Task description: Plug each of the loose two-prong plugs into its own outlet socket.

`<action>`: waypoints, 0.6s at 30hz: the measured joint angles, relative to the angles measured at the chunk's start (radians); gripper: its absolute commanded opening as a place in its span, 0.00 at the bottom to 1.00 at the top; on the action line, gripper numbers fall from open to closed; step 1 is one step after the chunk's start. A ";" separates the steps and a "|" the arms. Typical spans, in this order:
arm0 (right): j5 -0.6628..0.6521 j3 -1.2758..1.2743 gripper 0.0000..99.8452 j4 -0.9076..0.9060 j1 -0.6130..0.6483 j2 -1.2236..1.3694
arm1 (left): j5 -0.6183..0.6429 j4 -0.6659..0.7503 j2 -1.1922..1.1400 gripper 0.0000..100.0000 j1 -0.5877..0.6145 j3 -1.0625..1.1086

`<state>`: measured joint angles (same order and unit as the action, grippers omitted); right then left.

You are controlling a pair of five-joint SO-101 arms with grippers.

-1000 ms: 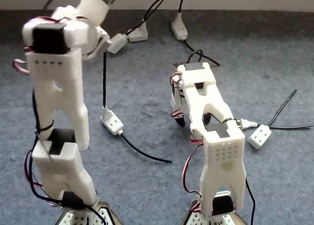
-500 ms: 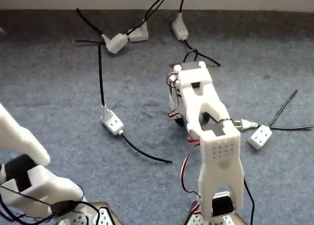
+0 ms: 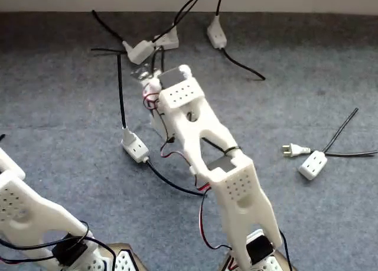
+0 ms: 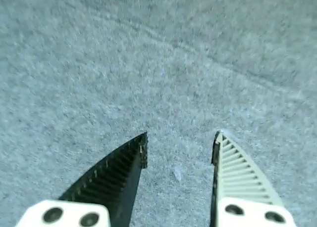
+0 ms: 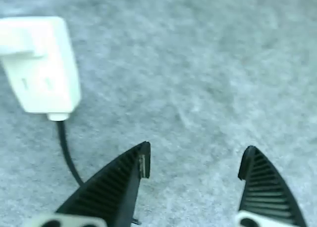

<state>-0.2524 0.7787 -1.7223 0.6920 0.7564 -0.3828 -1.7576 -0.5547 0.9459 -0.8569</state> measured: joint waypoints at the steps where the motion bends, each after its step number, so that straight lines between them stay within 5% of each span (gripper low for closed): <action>1: -0.003 0.000 0.29 0.000 0.029 0.000 | -0.002 0.000 -0.040 0.22 0.014 0.000; 11: 0.026 0.003 0.29 0.000 0.236 0.000 | -0.002 0.035 -0.278 0.22 0.066 0.000; 18: 0.026 0.003 0.29 0.000 0.244 0.000 | 0.000 0.040 -0.285 0.22 0.066 0.008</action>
<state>-0.2263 0.7818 -1.7223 0.9360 0.7564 -0.3828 -1.7177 -0.8401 1.0119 -0.8493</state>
